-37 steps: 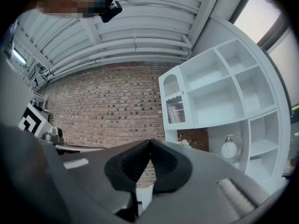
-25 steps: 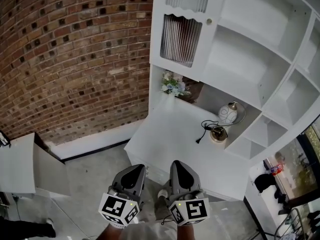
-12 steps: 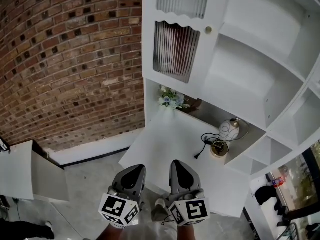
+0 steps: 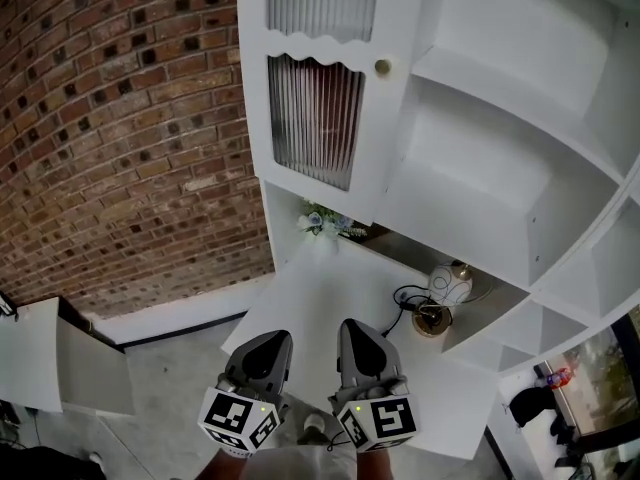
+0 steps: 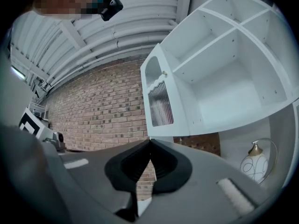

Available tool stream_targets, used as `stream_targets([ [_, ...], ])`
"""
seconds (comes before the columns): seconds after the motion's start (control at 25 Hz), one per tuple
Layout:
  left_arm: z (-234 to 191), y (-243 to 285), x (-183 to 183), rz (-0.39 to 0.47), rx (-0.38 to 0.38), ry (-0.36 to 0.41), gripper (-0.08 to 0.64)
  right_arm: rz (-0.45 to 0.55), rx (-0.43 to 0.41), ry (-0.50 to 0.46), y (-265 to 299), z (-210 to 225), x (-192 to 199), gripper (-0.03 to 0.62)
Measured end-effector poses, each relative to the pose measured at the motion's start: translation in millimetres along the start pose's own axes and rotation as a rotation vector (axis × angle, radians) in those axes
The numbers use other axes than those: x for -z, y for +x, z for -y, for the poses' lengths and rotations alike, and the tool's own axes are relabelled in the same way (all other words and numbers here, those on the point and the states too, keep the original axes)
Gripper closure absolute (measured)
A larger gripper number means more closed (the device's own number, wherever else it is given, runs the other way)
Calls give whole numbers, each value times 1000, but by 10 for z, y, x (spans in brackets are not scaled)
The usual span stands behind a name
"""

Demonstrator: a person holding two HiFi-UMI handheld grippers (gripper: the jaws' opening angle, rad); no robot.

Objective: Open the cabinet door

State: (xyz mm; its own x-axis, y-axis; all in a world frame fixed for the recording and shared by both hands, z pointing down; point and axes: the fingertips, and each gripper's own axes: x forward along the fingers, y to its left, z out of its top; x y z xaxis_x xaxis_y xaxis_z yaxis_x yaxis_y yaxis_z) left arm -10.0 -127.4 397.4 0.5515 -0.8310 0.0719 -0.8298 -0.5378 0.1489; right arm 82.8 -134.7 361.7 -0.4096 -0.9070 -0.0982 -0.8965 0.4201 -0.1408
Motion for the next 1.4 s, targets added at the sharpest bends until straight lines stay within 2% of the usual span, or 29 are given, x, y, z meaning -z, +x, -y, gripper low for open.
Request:
stream_targets([
  [0.44,22,357,23,3,-47,29,551,28,-35,22,177,370,-16,595],
  [1.4,-84,571,-19,-9,-7,17,551,18,10,6,320,493,13,594],
])
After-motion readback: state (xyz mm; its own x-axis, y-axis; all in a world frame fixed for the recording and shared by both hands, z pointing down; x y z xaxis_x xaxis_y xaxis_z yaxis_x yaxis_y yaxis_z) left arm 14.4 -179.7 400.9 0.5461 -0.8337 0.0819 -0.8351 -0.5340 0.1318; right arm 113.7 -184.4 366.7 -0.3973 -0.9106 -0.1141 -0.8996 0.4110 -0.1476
